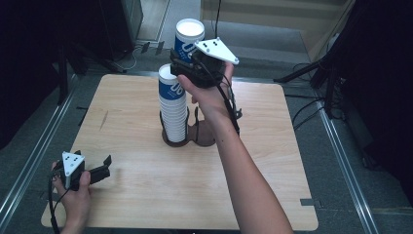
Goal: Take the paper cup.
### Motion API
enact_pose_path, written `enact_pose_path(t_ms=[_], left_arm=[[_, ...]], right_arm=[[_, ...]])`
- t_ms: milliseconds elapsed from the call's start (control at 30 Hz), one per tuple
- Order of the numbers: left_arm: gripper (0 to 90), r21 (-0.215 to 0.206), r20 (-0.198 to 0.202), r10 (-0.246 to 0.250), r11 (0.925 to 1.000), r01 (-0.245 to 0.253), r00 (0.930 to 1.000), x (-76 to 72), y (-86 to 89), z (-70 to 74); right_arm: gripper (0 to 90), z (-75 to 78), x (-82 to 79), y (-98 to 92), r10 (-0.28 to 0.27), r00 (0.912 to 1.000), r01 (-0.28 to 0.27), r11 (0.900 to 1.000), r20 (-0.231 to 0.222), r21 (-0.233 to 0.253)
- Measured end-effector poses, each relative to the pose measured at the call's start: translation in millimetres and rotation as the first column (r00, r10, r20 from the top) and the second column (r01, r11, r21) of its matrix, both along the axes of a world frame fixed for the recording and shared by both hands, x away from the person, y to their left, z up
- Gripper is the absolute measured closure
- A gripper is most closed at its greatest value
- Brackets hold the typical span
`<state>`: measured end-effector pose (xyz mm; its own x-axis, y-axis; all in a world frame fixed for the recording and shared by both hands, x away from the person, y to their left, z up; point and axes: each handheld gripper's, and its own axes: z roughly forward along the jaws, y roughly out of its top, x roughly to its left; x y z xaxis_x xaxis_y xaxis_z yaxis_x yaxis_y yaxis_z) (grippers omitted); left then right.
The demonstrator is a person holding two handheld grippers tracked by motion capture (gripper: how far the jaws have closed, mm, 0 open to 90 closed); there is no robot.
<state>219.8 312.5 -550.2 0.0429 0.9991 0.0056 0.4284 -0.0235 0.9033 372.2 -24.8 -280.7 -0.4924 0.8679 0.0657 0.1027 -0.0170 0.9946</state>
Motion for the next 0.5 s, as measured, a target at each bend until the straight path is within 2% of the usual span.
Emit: enact_pose_path(t_ms=[200, 433, 500], left_arm=[[0.0, 0.003, 0.001, 0.002, 1.0000, -0.002, 1.0000, -0.1, -0.3, 0.0], [0.0, 0.003, 0.002, 0.002, 1.0000, -0.002, 1.0000, -0.4, -0.4, -0.1], [0.0, 0.005, 0.003, 0.002, 1.0000, -0.002, 1.0000, -0.5, -0.5, -0.1]], right_arm=[[19.0, -3.3, -3.2, -13.8, -0.021, 0.9998, 0.022, 1.000, 0.003, -0.016], [19.0, -10.7, -8.8, -32.8, -0.053, 0.9985, 0.052, 0.999, -0.014, -0.012], [19.0, -13.2, -11.3, -38.2, -0.065, 0.9979, 0.064, 0.998, -0.010, -0.028]])
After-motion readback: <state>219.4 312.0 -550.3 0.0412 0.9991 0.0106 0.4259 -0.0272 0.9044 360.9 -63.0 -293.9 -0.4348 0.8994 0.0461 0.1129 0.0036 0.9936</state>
